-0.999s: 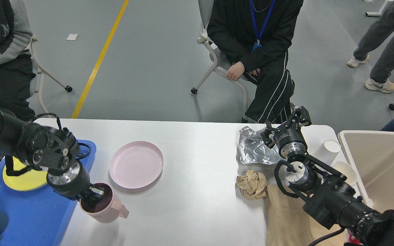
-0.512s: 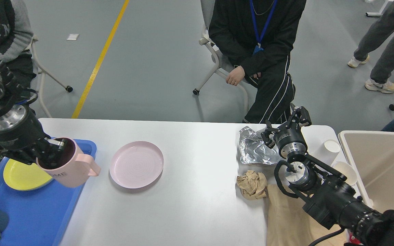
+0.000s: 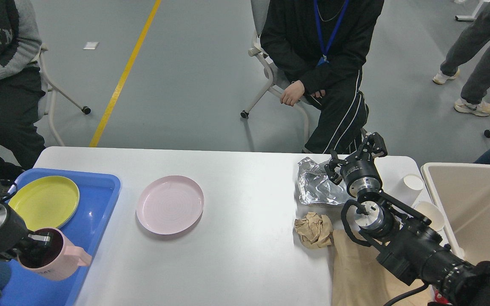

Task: Tidy desktop
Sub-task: 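Lift the pink mug with the left gripper and set it beside the tray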

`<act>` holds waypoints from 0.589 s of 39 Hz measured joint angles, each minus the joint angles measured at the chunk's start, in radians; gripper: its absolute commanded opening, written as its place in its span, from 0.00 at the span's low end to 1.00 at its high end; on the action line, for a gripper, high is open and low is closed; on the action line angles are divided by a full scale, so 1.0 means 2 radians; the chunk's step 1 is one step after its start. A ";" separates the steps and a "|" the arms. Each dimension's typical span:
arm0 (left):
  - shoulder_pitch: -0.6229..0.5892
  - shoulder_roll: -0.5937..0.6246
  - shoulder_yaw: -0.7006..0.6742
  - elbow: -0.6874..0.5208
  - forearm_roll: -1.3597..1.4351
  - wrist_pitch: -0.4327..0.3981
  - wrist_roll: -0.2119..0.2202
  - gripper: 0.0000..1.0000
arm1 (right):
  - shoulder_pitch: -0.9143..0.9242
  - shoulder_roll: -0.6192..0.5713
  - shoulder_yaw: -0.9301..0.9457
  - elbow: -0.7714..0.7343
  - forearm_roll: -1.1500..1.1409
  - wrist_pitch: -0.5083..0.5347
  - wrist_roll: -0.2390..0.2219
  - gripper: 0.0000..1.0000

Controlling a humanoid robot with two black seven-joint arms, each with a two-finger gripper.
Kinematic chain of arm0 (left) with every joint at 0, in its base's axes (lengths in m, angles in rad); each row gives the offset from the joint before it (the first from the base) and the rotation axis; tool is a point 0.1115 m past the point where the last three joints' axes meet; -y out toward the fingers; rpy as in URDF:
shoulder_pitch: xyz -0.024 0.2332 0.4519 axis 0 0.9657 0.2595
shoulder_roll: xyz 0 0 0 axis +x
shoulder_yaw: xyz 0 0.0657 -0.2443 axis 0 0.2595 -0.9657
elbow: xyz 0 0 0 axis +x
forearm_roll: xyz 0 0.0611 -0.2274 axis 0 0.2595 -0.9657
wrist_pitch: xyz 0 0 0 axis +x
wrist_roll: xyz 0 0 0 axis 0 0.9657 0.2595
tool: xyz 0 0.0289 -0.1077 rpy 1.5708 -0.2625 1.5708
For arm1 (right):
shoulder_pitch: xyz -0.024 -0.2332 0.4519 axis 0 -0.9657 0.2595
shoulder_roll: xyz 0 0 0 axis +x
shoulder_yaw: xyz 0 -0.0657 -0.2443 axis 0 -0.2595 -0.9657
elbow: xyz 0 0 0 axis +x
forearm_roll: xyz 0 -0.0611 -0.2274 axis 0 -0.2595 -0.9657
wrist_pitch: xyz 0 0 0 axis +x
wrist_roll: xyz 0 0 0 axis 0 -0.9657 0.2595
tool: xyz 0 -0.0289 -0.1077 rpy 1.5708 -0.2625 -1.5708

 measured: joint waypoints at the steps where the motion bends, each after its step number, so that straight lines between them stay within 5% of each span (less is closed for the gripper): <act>1: 0.005 0.000 0.000 0.000 0.000 0.005 0.000 0.00 | 0.000 0.000 0.000 0.000 0.000 0.000 0.000 1.00; 23: 0.139 0.026 -0.013 0.080 0.000 0.078 0.002 0.07 | 0.000 0.000 0.000 0.000 0.000 0.000 0.000 1.00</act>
